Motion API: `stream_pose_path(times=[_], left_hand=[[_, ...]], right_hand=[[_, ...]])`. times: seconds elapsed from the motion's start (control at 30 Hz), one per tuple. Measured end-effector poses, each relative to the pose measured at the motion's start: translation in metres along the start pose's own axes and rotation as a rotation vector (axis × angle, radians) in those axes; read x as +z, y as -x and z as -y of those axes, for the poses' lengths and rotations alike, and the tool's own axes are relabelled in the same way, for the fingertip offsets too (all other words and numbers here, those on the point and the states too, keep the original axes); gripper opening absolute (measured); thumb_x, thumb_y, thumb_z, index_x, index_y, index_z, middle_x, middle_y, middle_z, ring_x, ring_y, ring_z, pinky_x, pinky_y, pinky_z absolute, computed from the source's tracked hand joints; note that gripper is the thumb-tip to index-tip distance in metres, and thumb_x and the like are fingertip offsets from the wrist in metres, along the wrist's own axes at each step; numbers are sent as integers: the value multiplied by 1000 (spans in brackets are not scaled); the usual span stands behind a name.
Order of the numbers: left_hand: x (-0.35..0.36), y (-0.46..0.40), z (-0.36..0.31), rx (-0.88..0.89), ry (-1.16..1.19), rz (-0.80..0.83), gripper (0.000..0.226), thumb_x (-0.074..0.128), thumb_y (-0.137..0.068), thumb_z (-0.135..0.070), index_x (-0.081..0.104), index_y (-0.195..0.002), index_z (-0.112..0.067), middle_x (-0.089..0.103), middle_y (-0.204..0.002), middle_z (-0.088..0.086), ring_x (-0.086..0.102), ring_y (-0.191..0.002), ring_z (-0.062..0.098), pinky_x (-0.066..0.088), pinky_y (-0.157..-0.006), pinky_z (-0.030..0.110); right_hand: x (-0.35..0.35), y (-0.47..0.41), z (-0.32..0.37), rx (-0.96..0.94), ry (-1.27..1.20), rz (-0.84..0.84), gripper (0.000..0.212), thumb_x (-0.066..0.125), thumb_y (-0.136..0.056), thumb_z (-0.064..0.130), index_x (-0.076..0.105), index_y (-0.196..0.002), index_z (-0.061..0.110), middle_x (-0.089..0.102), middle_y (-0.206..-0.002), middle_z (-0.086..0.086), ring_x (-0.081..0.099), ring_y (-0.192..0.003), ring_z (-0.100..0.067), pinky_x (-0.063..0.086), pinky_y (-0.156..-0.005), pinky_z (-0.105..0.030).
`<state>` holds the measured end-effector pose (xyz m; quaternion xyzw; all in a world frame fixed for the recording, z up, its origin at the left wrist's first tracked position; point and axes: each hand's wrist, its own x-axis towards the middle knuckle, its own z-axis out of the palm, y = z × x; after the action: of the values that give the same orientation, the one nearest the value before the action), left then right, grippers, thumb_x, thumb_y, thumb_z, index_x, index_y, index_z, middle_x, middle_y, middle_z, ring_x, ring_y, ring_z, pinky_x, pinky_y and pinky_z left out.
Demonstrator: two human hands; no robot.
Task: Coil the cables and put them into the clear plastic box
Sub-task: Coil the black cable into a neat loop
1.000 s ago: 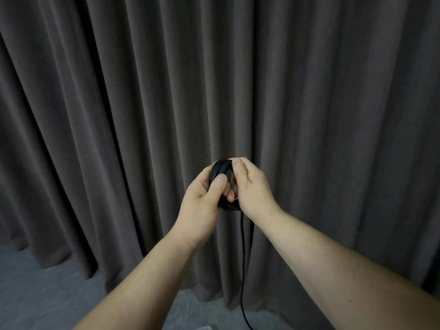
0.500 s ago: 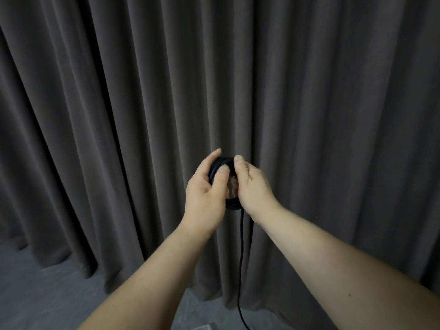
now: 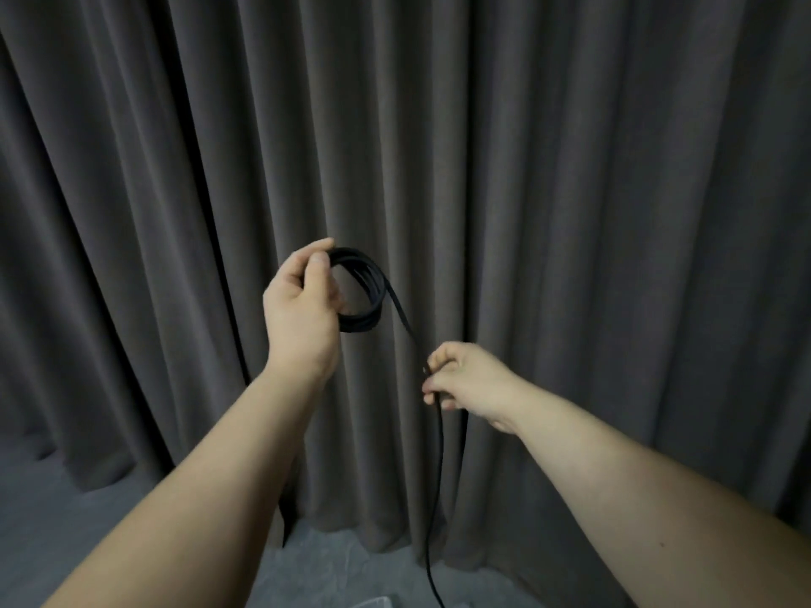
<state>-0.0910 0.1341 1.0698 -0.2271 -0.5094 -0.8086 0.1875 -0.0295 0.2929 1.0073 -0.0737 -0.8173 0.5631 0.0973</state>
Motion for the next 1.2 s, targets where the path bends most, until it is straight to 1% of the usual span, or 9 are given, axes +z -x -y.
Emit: stream_pose_path(times=[0.1, 0.2, 0.33, 0.47, 0.63, 0.77, 0.9, 1.07, 1.2], left_hand=[[-11, -8, 0, 10, -5, -33, 22, 46, -101, -14, 67, -100, -19, 42, -57, -8, 35, -50, 6, 34, -52, 23], [-16, -11, 3, 26, -56, -49, 21, 47, -100, -15, 67, -100, -22, 43, -64, -2, 38, -54, 8, 37, -56, 25], [-17, -9, 12, 24, -163, -11, 20, 54, -91, -29, 71, -95, -38, 55, -75, -11, 50, -80, 13, 46, -82, 34], [-18, -6, 15, 13, -236, 26, 23, 52, -96, -24, 69, -97, -39, 56, -73, -14, 51, -78, 9, 48, -83, 34], [-32, -16, 16, -4, -215, -90, 21, 51, -98, -21, 69, -99, -31, 56, -69, -10, 50, -65, 7, 46, -71, 28], [-30, -12, 20, -6, -246, -63, 21, 51, -99, -20, 68, -99, -32, 55, -66, -9, 49, -64, 8, 46, -68, 29], [-21, -5, 30, -44, -277, -20, 22, 51, -98, -23, 68, -99, -37, 58, -78, -10, 54, -81, 10, 48, -82, 32], [-12, -2, 34, -11, -321, 25, 20, 51, -99, -19, 67, -103, -30, 59, -72, -13, 54, -61, -1, 46, -67, 19], [-6, -3, 36, -45, -298, -32, 21, 50, -99, -19, 66, -100, -32, 57, -68, -11, 53, -58, -2, 46, -65, 15]], right_hand=[[-7, -5, 6, -72, -55, -211, 23, 48, -92, 0, 52, -83, 21, 57, -72, -7, 56, -56, -19, 36, -48, -24], [-14, -3, 16, -208, 580, -421, 25, 41, -97, 11, 59, -102, 27, 59, -90, -3, 58, -75, -23, 42, -58, -28], [-4, 6, 44, -374, 1182, -182, 37, 42, -89, 5, 63, -115, 20, 61, -110, -6, 59, -103, -31, 46, -76, -30], [-3, 15, 67, -442, 940, 63, 32, 45, -91, 18, 66, -115, 22, 67, -116, 5, 58, -108, -15, 46, -93, -27], [-24, -2, 48, -326, 241, -152, 23, 63, -77, 1, 61, -76, 24, 66, -76, 1, 61, -71, -14, 46, -68, -25], [-34, -15, 31, -187, -21, -327, 23, 64, -82, -2, 62, -74, 20, 63, -65, -2, 52, -50, -4, 40, -49, -16], [-35, -18, 42, -288, 242, -482, 18, 53, -91, 7, 61, -85, 22, 67, -74, -1, 58, -57, -17, 49, -54, -22], [-56, -18, 77, -526, 513, -865, 16, 50, -94, 20, 65, -100, 23, 69, -97, -4, 62, -90, -31, 49, -75, -36], [-43, -22, 71, -486, 459, -527, 13, 57, -87, 16, 62, -93, 26, 70, -84, 6, 61, -81, -14, 45, -69, -24]])
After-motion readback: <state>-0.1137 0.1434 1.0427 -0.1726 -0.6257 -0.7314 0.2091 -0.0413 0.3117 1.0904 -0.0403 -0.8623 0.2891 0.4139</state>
